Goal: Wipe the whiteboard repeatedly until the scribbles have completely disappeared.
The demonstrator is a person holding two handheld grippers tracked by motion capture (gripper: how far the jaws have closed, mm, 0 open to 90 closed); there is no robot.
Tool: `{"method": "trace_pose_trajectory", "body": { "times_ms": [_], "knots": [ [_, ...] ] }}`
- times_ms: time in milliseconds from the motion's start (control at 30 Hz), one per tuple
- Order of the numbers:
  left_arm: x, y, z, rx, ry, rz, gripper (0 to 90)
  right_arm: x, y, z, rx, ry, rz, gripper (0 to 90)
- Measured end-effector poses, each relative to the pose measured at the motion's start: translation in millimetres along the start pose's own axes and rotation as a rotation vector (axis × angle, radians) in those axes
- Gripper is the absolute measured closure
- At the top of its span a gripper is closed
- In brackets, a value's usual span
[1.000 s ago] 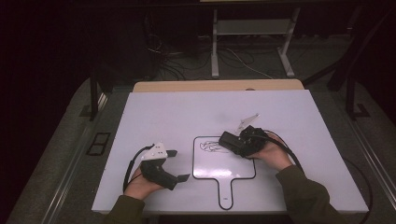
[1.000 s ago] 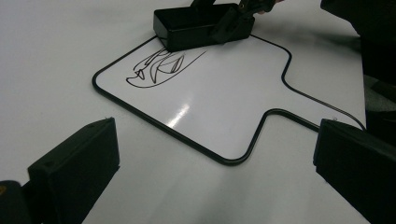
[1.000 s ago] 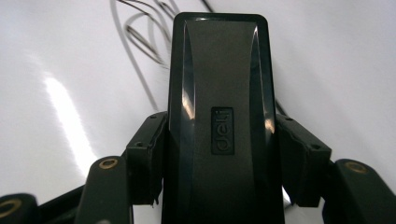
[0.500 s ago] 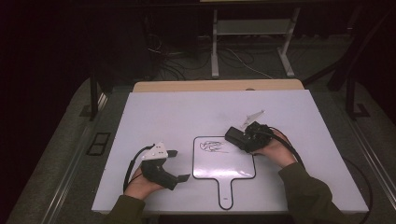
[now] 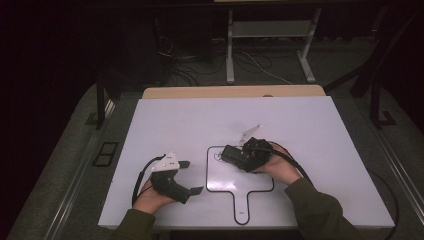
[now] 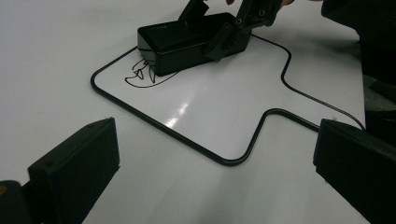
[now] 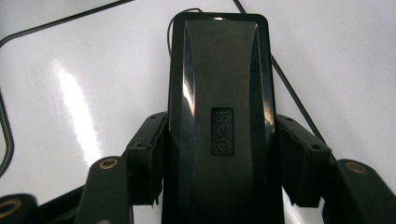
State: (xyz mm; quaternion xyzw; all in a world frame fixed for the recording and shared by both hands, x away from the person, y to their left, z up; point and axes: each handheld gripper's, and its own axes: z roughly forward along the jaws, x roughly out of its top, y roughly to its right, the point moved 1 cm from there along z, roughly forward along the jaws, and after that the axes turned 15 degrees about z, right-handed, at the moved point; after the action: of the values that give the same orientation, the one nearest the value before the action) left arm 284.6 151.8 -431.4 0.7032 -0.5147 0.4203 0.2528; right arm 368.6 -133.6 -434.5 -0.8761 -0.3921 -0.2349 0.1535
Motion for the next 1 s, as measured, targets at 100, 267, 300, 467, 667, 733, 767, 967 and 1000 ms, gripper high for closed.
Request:
{"method": "trace_pose_trajectory", "body": {
  "times_ms": [100, 267, 300, 467, 667, 733, 767, 967, 1000],
  "knots": [
    [-0.1, -0.2, -0.2, 0.0, 0.0, 0.002, 0.0, 0.9, 3.3, 0.6, -0.001, 0.002, 0.017, 38.8],
    [-0.4, -0.5, -0.1, 0.0, -0.001, 0.0, 0.0, -0.5, 18.5, -1.7, -0.03, 0.008, 0.063, 38.8],
    [-0.4, -0.6, -0.1, 0.0, -0.001, 0.001, 0.0, -1.1, 22.0, -2.1, -0.034, 0.011, 0.067, 38.7],
    [-0.3, -0.5, 0.0, 0.001, -0.002, 0.0, 0.0, -3.0, 35.5, -4.8, -0.066, 0.016, 0.112, 38.7],
    [-0.4, -0.6, 0.5, -0.001, -0.003, -0.001, 0.0, 0.1, 30.1, -2.0, -0.039, 0.013, 0.102, 38.8],
    [-0.4, -0.6, 0.6, -0.002, -0.005, 0.001, 0.0, 1.4, 27.6, -0.6, -0.031, 0.014, 0.09, 38.7],
    [-0.4, -0.5, 0.6, -0.002, -0.005, 0.001, 0.0, 2.9, 24.3, 0.4, -0.024, 0.01, 0.083, 38.7],
    [-0.5, -0.5, 0.7, -0.004, -0.005, 0.001, 0.0, 12.0, 3.0, 8.2, 0.016, 0.003, 0.028, 38.8],
    [-0.5, -0.5, 0.6, -0.004, -0.005, 0.001, 0.0, 13.6, -2.0, 9.5, 0.037, -0.001, 0.019, 38.7]
  ]
}}
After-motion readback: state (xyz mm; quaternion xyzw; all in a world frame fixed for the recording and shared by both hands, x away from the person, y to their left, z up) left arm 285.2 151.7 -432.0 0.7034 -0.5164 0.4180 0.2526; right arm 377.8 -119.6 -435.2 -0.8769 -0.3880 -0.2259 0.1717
